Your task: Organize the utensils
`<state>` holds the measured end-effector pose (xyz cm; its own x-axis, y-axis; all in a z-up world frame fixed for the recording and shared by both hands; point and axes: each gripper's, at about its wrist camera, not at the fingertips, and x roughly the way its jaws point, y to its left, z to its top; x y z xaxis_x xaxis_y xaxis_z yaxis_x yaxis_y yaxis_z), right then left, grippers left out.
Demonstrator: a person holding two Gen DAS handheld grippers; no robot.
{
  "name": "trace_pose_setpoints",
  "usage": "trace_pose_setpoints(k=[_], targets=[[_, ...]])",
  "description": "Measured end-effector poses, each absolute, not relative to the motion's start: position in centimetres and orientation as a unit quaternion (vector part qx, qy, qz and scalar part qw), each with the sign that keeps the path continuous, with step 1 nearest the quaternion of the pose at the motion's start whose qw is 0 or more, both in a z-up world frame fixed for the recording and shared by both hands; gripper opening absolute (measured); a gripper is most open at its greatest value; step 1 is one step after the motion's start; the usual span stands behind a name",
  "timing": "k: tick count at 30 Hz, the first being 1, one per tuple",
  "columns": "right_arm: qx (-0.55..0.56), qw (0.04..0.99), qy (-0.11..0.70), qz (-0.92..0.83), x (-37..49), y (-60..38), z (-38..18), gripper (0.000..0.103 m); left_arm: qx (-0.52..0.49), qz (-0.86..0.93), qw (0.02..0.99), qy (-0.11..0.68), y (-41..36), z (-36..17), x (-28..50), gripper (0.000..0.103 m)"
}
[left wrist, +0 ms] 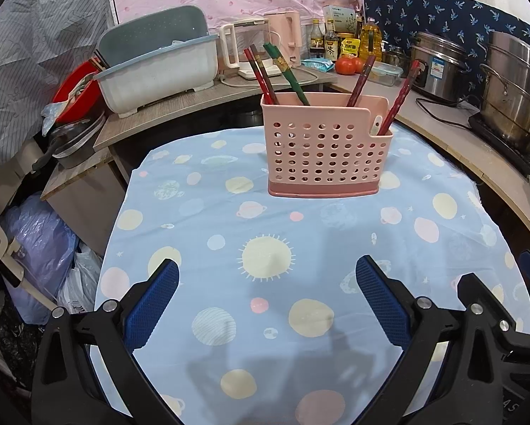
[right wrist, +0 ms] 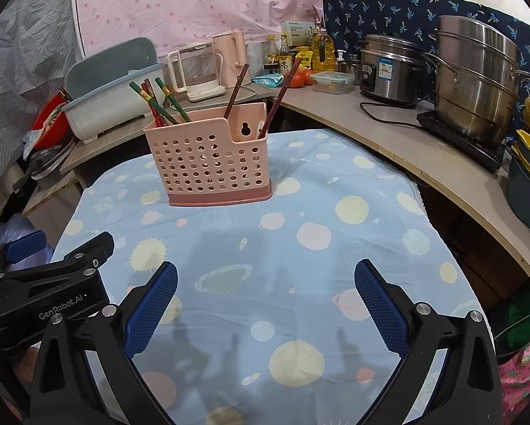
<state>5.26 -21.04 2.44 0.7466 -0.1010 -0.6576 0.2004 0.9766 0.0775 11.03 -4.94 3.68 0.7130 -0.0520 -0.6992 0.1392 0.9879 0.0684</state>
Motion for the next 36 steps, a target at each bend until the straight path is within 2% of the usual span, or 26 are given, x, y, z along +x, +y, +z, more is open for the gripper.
trace_pose_setpoints(k=[36], targets=[[0.074, 0.929, 0.352, -0.084, 5.47, -21.05, 1.96, 0.097, 0.056, -0.049, 0.922, 0.381, -4.79, 3.28, 11.21, 0.096]])
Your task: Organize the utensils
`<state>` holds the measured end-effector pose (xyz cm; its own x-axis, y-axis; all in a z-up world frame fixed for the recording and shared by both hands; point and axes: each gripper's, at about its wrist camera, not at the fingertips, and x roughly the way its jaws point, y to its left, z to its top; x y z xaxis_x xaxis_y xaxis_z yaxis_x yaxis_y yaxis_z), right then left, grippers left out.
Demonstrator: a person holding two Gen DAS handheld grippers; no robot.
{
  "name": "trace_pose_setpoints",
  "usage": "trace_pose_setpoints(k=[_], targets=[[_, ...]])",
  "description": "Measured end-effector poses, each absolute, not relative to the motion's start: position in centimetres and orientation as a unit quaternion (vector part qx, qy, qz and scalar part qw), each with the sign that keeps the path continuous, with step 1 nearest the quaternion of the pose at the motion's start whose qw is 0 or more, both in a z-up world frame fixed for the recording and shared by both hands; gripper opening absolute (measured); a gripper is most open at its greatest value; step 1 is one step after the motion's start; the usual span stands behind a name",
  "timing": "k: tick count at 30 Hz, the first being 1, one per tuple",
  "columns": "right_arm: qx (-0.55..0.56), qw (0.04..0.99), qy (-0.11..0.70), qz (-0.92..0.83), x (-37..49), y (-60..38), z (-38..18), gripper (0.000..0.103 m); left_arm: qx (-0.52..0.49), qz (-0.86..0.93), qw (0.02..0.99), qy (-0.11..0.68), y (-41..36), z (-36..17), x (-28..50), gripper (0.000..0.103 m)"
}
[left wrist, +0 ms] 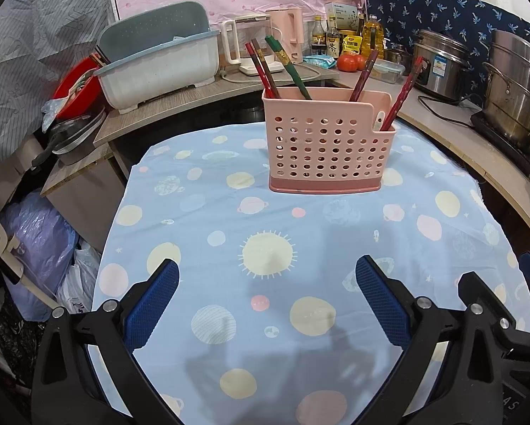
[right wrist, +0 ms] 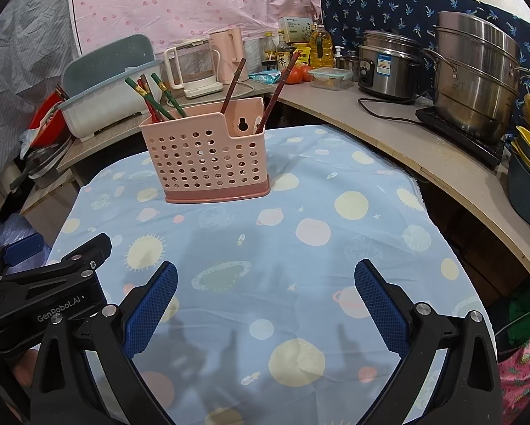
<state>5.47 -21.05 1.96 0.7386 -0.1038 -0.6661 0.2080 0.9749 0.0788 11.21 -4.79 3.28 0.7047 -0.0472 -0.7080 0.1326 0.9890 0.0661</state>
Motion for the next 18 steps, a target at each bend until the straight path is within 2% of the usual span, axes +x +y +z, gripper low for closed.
trace_pose_setpoints(k=[18], targets=[[0.075, 0.929, 0.353, -0.086, 5.27, -21.42, 1.94, 0.097, 0.056, -0.048, 0.922, 0.381, -4.97, 3.31, 11.03, 0.095]])
